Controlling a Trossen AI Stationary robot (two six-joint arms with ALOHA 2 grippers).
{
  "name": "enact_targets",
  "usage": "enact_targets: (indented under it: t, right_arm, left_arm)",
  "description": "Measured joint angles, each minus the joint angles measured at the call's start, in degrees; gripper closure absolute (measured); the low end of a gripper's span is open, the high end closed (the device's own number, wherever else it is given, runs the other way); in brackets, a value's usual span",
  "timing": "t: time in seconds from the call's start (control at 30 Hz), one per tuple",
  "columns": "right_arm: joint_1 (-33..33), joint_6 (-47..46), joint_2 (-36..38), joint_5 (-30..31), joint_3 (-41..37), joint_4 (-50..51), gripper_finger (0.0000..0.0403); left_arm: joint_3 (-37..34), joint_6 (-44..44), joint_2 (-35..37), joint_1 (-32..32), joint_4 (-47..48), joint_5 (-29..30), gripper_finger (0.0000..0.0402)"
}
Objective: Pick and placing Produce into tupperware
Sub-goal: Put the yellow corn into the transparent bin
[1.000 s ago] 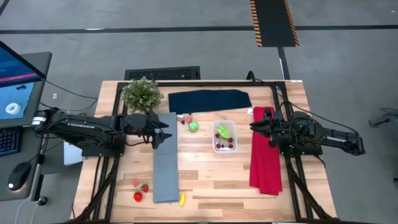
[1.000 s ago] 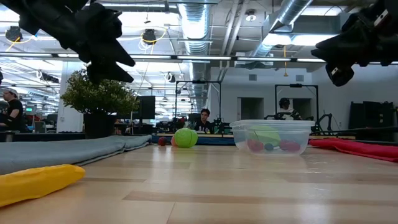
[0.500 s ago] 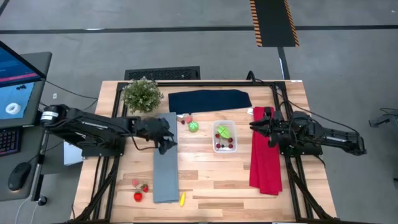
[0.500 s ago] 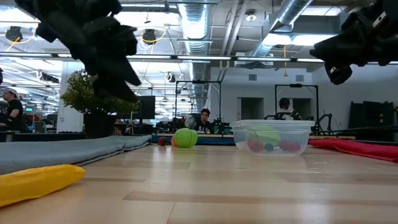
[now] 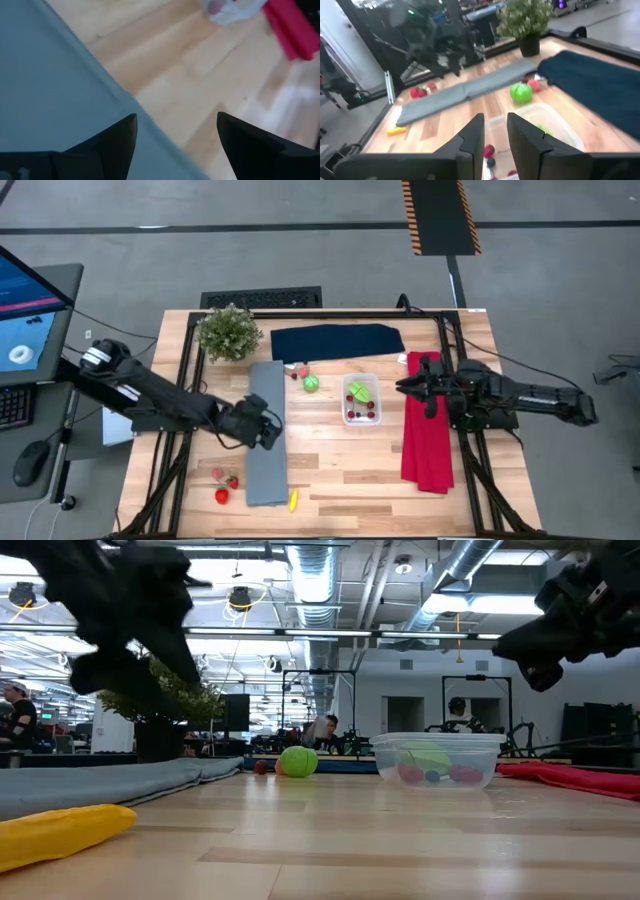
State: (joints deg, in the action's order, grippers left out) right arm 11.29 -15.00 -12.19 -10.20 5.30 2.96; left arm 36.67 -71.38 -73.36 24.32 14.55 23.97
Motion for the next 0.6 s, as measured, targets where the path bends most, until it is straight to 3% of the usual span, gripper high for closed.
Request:
enact_targets:
  t: [0.2,0.33,0.6]
  right_arm:
    - [0.0,0.0,-3.1,0.0,0.0,0.0,0.0296]
    - [0.0,-0.1,-4.4,0.0,0.0,-0.1,0.0296]
    - [0.0,-0.4,-5.5,0.0,0.0,-0.1,0.0296]
  left_arm:
    - [0.1,-9.1,-1.1,8.1,-2.4,7.6,0.0139]
    - [1.8,-12.7,-5.5,11.8,-3.2,10.9,0.0139]
    - [18.5,-10.4,-21.7,14.2,3.3,10.9,0.0139]
